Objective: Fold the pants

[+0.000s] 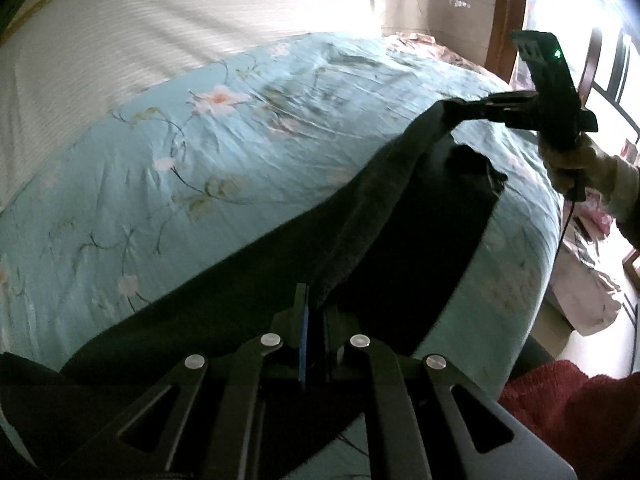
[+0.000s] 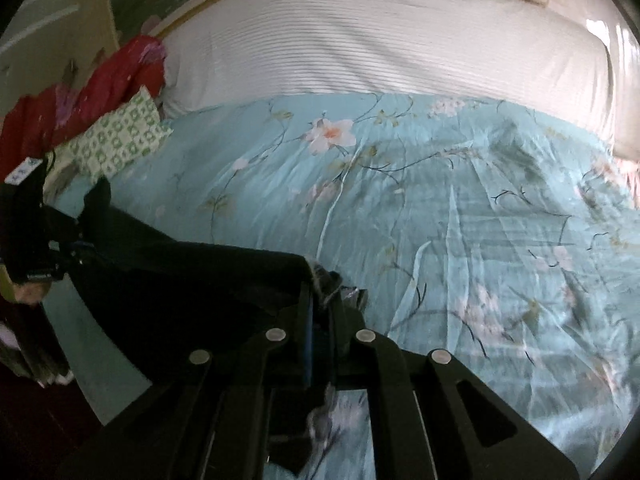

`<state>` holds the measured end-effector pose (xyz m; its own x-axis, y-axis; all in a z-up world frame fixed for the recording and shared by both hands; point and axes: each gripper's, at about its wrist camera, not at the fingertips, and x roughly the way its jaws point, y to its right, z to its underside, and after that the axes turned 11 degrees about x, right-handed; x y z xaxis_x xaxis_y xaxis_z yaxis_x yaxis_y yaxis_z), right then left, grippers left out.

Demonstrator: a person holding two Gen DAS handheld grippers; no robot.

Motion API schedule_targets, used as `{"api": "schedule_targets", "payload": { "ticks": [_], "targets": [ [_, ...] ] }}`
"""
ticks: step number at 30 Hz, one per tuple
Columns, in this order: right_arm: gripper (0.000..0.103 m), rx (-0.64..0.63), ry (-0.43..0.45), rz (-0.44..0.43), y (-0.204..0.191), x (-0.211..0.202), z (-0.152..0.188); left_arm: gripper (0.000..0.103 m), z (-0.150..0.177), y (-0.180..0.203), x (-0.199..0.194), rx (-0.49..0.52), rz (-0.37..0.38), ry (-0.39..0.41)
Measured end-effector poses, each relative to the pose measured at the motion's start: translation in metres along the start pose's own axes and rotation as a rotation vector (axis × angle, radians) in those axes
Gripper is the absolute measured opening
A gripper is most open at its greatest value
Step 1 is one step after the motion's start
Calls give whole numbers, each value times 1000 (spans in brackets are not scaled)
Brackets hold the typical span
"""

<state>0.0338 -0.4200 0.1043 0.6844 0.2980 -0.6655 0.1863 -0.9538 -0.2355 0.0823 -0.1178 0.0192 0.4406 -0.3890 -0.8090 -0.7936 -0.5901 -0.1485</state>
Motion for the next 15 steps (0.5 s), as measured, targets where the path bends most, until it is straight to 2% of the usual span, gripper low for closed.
{"api": "schedule_targets", "payload": {
  "ticks": [9, 15],
  "targets": [
    [6, -55, -5, 33, -12, -19, 29, 3, 17, 13, 2, -10, -1, -10],
    [5, -74, -44, 57, -19, -20, 49, 3, 29, 21, 5, -8, 7, -18]
  ]
}}
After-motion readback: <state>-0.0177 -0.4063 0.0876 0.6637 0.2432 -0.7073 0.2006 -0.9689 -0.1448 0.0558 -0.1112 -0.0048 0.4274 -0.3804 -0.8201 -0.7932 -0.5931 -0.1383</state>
